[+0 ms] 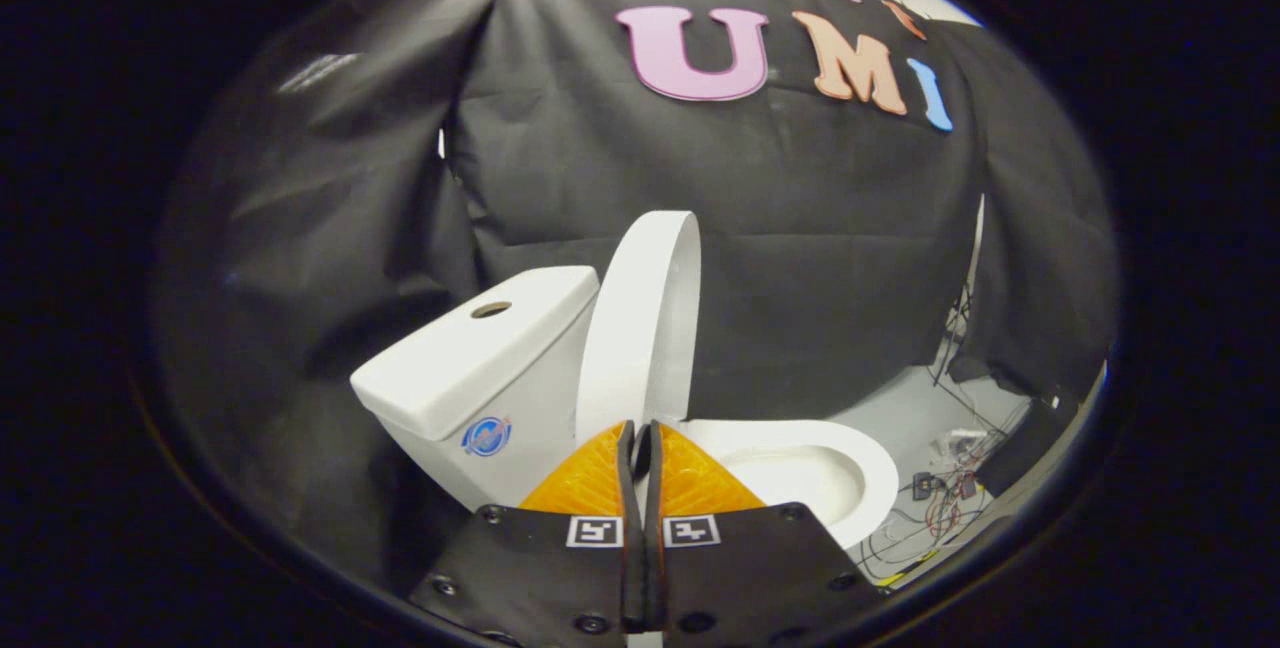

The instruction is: Open the toilet lid.

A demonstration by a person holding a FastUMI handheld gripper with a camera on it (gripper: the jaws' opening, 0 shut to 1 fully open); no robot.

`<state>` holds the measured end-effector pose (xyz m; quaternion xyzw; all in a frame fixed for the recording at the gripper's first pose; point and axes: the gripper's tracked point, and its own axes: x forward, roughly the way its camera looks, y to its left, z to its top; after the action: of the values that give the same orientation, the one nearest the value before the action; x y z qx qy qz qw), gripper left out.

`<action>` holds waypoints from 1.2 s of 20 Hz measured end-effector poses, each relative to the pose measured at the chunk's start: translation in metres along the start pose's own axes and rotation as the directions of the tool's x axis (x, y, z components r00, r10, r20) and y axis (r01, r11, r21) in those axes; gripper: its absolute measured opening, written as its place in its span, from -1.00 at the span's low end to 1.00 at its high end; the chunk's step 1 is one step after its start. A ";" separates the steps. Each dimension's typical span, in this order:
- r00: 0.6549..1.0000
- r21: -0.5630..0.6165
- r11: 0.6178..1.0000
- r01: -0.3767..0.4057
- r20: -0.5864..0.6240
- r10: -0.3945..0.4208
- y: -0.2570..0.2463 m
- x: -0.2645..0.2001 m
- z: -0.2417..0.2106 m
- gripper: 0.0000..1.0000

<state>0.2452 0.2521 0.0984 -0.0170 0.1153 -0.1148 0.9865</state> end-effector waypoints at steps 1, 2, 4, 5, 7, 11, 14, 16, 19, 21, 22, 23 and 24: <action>1.000 -0.016 1.000 -0.007 0.004 0.007 0.007 0.001 0.001 -0.99; 1.000 -0.025 1.000 -0.013 0.010 0.013 0.013 0.003 0.003 -0.99; 0.999 -0.046 0.998 -0.029 0.014 0.030 0.024 0.005 0.004 -0.99; 0.999 -0.066 0.997 -0.034 0.022 0.036 0.028 0.005 0.006 -0.99; 0.999 -0.074 0.997 -0.037 0.037 0.040 0.039 0.007 0.008 -0.99; 0.996 -0.132 0.991 -0.035 0.074 0.045 0.057 0.013 0.009 -0.99; 0.995 -0.134 0.991 -0.023 0.097 0.036 0.064 0.015 0.010 -0.95; 0.994 -0.156 0.988 -0.018 0.104 0.034 0.068 0.017 0.010 -0.96; 0.992 -0.185 0.983 -0.004 0.126 0.028 0.074 0.019 0.013 -0.95; 0.989 -0.206 0.978 -0.003 0.142 0.033 0.083 0.020 0.014 -0.95; 0.989 -0.229 0.973 0.006 0.148 0.029 0.086 0.019 0.013 -0.74; 0.989 -0.257 0.967 0.006 0.141 0.032 0.091 0.021 0.012 -0.74; 0.989 -0.295 0.955 0.009 0.144 0.035 0.094 0.021 0.013 -0.74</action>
<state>0.2893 0.3387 0.1004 -0.1717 0.0580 -0.0884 0.9795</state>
